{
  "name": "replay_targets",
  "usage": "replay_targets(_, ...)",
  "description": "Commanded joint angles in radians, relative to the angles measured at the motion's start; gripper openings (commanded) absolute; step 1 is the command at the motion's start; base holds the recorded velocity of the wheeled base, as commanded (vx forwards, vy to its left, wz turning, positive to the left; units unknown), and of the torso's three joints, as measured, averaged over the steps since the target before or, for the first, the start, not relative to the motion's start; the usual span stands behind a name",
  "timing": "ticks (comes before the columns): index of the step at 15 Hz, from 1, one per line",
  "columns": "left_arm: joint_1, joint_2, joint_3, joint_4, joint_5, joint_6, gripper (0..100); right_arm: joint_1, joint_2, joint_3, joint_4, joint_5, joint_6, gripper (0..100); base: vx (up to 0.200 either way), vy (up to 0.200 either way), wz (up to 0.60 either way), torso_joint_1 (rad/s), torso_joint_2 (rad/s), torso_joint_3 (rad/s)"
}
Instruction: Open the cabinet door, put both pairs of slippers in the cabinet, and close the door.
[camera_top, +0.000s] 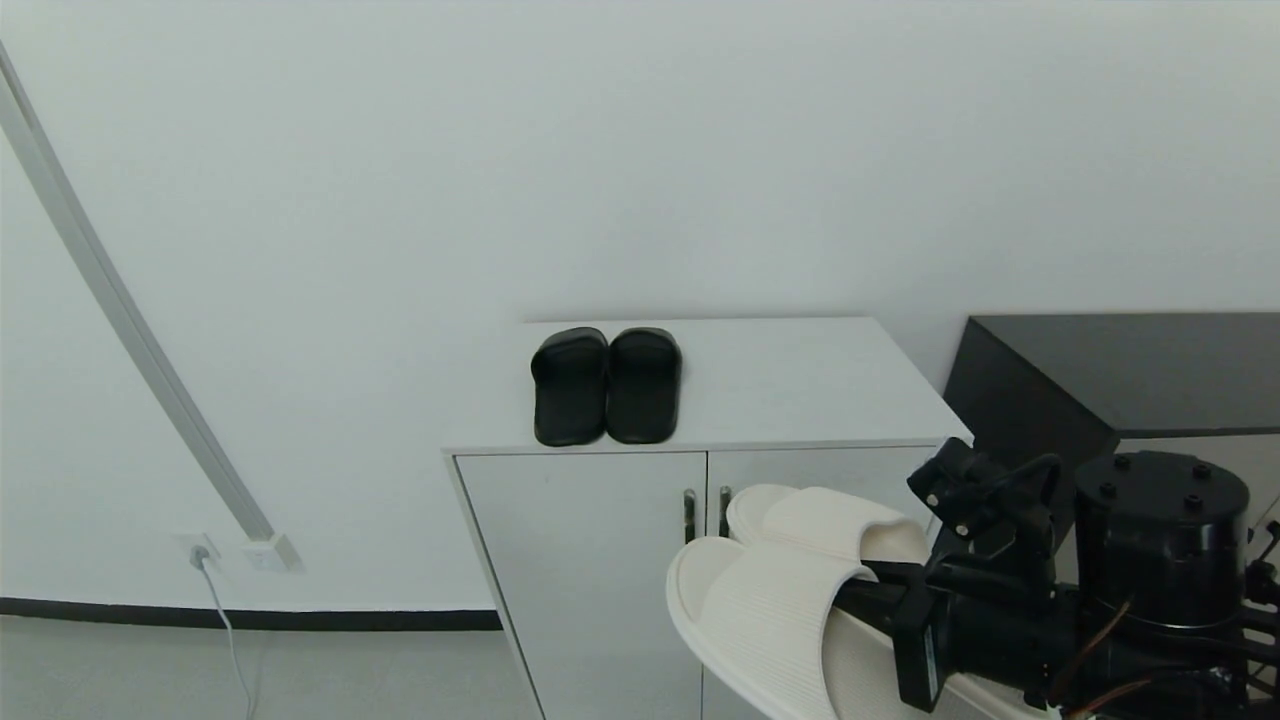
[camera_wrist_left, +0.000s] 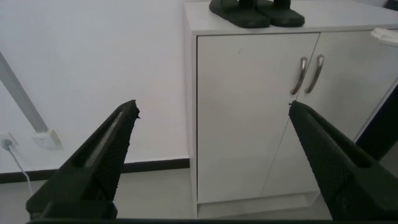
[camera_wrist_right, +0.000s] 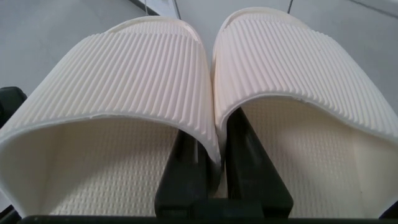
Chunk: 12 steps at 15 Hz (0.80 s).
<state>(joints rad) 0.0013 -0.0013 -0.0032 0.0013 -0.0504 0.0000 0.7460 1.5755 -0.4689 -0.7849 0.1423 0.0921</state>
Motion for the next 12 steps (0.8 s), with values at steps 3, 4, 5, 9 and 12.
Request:
replay_targets(3, 0.000, 0.001, 0.000, 0.000, 0.000, 0.000, 100, 0.001, 0.003, 0.003, -0.001, 0.000, -0.002, 0, 0.000, 0.000, 0.00, -0.232, 0.54, 0.308)
replay_targets(4, 0.000, 0.001, 0.000, 0.000, 0.000, 0.000, 100, 0.001, 0.003, 0.003, -0.001, 0.000, -0.002, 0, 0.000, 0.000, 0.00, -0.222, 0.54, 0.325)
replay_targets(5, 0.000, 0.001, 0.000, 0.000, 0.000, 0.000, 100, 0.001, 0.003, 0.004, -0.001, 0.000, -0.002, 0, 0.000, 0.000, 0.00, -0.217, 0.54, 0.330)
replay_targets(9, 0.000, 0.001, 0.000, 0.000, 0.000, 0.002, 100, 0.003, 0.004, 0.013, -0.001, 0.000, -0.018, 0, 0.000, 0.000, 0.00, -0.206, 0.52, 0.314)
replay_targets(12, 0.000, 0.001, 0.000, 0.000, 0.000, 0.000, 100, 0.003, 0.014, 0.019, -0.002, 0.005, -0.018, 0, 0.000, 0.000, 0.00, -0.185, 0.51, 0.323)
